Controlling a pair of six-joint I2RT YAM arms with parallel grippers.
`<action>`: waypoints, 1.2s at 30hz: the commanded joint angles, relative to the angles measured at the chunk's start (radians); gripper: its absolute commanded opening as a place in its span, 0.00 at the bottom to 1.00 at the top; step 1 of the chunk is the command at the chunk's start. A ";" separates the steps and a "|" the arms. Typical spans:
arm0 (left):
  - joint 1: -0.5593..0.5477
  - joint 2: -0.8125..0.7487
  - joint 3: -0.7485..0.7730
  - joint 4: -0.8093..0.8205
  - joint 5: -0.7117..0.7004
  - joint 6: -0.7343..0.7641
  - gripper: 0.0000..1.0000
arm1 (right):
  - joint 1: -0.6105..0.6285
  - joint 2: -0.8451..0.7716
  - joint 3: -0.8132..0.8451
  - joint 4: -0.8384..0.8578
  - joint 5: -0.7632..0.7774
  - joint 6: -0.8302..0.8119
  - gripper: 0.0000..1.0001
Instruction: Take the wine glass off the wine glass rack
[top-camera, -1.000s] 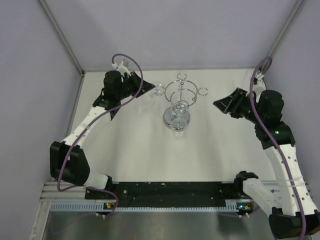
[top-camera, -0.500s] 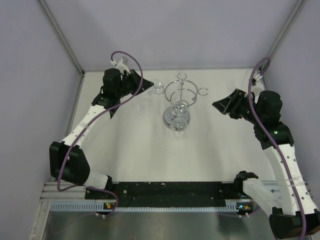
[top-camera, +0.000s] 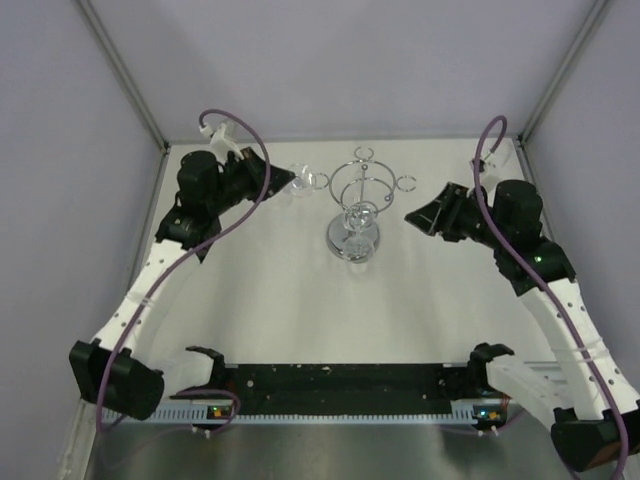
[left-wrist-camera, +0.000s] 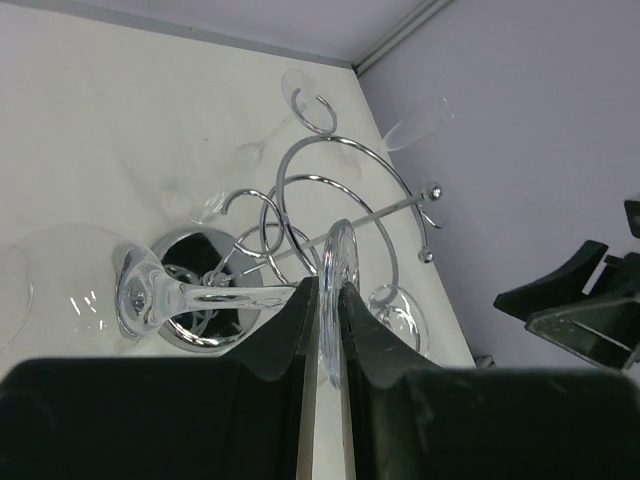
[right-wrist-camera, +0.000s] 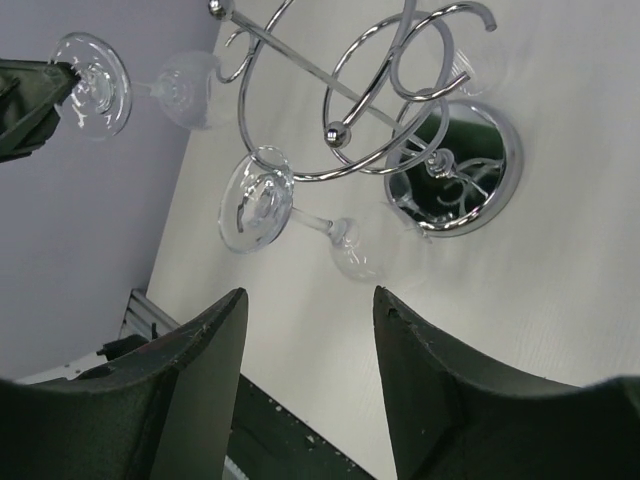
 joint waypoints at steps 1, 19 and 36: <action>0.002 -0.140 -0.031 -0.004 0.043 0.059 0.00 | 0.059 0.022 0.063 0.029 0.006 -0.015 0.54; -0.007 -0.436 -0.077 0.076 0.500 0.034 0.00 | 0.081 -0.024 0.100 0.055 -0.275 0.144 0.57; -0.035 -0.561 -0.281 0.383 0.551 0.235 0.00 | 0.455 0.142 0.001 0.492 0.058 0.712 0.58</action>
